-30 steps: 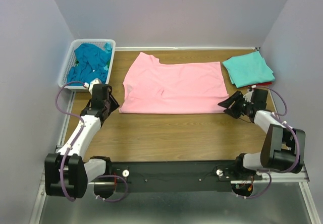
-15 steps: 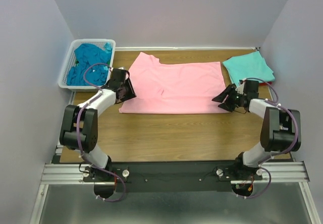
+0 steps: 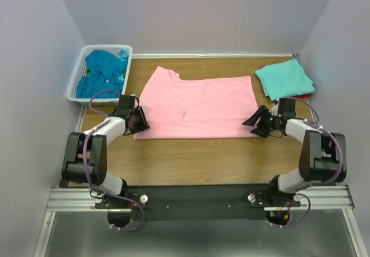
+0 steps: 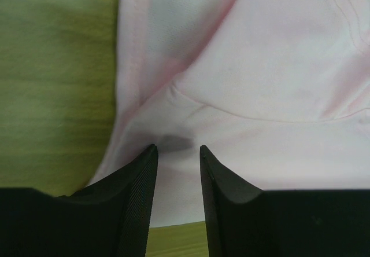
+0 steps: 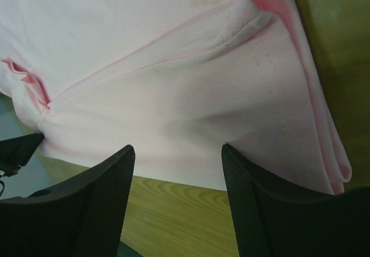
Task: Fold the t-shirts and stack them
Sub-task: Fold the tshirt
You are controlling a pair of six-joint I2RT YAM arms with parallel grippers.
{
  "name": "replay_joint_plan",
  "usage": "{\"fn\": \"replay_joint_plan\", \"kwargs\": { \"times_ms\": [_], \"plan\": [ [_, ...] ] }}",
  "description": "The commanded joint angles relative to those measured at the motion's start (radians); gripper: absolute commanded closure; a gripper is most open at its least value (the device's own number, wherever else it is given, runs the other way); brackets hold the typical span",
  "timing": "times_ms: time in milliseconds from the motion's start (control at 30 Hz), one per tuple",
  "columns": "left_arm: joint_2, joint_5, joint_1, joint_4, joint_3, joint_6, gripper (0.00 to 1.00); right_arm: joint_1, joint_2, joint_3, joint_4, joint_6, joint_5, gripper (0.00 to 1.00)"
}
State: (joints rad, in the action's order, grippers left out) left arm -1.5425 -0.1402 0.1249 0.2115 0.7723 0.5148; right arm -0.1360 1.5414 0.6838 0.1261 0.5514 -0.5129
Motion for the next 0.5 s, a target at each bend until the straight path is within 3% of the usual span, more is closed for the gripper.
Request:
{"fn": "replay_joint_plan", "kwargs": {
  "times_ms": [0, 300, 467],
  "plan": [
    [0.071, 0.040, -0.030, 0.154, -0.117, -0.026, 0.56, -0.002, -0.053, -0.093, 0.250, -0.028, 0.114, 0.30],
    [0.192, 0.016, -0.031, 0.247, -0.097, -0.007, 0.54, -0.002, -0.286, -0.173, 0.356, 0.070, 0.152, 0.27],
    [0.321, 0.030, -0.031, 0.299, -0.084, 0.005, 0.54, -0.004, -0.386, -0.081, 0.423, 0.044, 0.221, 0.27]
  ]
}}
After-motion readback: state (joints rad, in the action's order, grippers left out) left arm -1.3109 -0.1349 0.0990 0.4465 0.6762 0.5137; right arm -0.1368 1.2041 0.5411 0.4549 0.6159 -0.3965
